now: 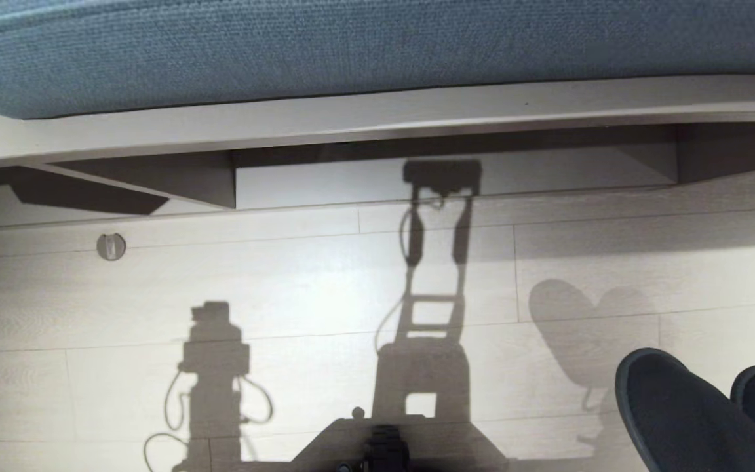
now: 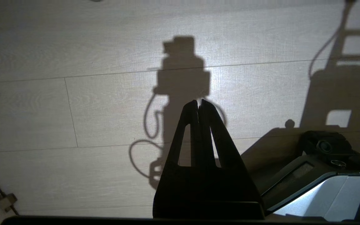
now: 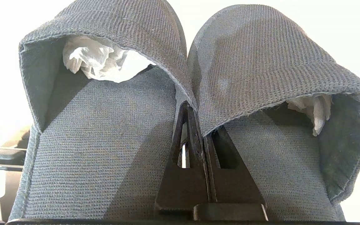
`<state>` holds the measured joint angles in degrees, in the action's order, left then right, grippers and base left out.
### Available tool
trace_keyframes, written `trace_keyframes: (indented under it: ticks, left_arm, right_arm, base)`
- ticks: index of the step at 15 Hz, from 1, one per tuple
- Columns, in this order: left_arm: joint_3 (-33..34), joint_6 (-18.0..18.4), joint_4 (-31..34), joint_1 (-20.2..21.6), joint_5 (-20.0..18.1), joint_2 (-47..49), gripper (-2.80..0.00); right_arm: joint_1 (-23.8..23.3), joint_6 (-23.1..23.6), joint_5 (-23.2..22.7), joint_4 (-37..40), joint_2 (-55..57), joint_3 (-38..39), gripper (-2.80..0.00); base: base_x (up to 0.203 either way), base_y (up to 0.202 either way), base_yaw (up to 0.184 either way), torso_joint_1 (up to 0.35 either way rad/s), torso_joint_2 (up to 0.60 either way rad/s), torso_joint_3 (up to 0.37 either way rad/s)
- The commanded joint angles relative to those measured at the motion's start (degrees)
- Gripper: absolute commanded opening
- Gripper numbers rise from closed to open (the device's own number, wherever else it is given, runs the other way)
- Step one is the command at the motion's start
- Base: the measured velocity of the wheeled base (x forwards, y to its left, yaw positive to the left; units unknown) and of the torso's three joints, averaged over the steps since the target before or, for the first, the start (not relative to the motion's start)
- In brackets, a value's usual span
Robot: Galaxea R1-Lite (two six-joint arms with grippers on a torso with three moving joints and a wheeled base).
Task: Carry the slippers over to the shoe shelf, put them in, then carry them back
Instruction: Place the slippers on the floor
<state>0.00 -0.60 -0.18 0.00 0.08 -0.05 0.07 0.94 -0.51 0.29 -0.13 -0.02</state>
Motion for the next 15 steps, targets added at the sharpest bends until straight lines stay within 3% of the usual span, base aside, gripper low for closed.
trace_keyframes:
  ticks: [1, 15]
  left_arm:
    - [0.0, -0.02, -0.08, 0.0, 0.0, 0.05, -2.8]
    - [0.0, 0.07, -0.08, 0.0, 0.0, 0.05, -2.8]
  right_arm:
    - [0.01, 0.03, -0.02, -0.03, 0.13, 0.02, -2.8]
    - [0.01, 0.03, -0.02, -0.03, 0.13, 0.02, -2.8]
  base:
    - [0.0, 0.0, 0.0, -0.006, 0.0, 0.203]
    - [0.0, 0.0, 0.0, 0.001, 0.0, 0.2]
